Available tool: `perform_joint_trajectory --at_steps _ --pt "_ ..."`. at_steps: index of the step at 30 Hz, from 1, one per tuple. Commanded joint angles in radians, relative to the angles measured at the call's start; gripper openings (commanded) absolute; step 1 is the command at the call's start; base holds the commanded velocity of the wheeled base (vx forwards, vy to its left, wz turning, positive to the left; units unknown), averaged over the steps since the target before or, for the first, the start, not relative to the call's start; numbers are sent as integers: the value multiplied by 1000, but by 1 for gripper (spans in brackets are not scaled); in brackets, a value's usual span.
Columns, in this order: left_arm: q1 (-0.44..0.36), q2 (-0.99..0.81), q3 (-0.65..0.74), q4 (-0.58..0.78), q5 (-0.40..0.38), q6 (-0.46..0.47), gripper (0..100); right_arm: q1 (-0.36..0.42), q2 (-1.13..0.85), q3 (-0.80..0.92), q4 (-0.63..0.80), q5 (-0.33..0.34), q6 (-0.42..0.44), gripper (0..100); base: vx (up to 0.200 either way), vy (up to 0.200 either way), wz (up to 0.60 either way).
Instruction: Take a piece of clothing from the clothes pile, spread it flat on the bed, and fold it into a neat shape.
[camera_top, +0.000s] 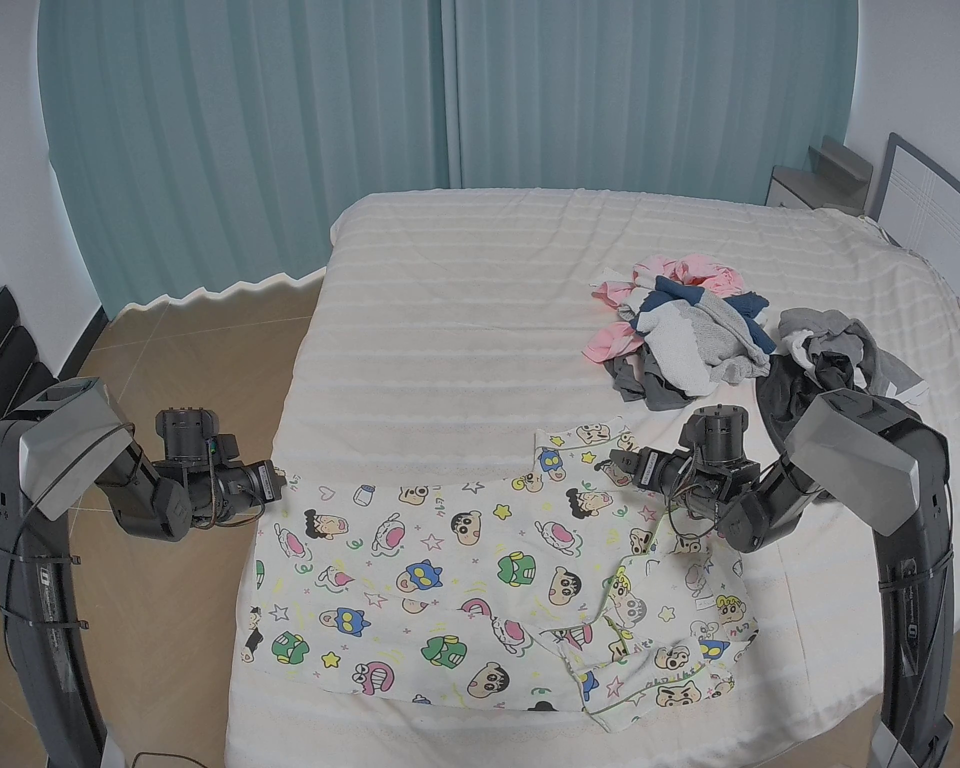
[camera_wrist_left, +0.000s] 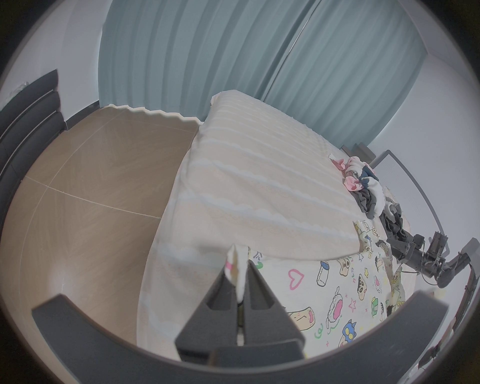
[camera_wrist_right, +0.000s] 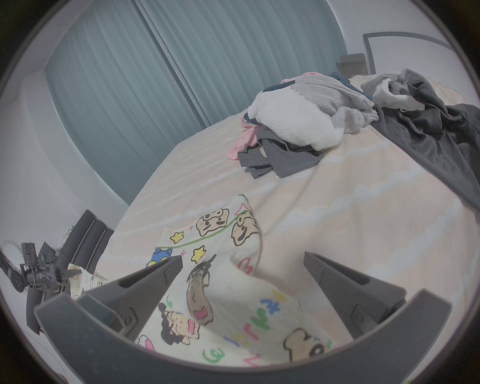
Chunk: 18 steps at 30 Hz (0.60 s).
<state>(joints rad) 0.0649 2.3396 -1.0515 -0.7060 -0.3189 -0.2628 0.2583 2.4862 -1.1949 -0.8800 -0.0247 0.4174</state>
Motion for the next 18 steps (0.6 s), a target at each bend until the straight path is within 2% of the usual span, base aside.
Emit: perform_joint_trajectory --at_steps 1,7,10,14,15,18 --pt "-17 -16 16 -9 14 -4 0 -2 45 -88 42 8 -3 100 0 0 0" --pt "-34 -14 36 -15 17 -24 0 15 89 -242 225 23 35 100 0 0 0" --pt "-37 -16 47 -41 20 -39 0 33 97 -255 228 19 72 100 0 0 0" --pt "-37 -16 57 -70 26 -53 0 35 97 -255 228 19 75 100 0 0 0" --pt "-37 -16 57 -70 26 -55 0 35 97 -253 230 19 75 0 0 0 0" --pt "-37 -16 56 -72 26 -56 0 33 92 -241 237 19 80 0 0 0 0"
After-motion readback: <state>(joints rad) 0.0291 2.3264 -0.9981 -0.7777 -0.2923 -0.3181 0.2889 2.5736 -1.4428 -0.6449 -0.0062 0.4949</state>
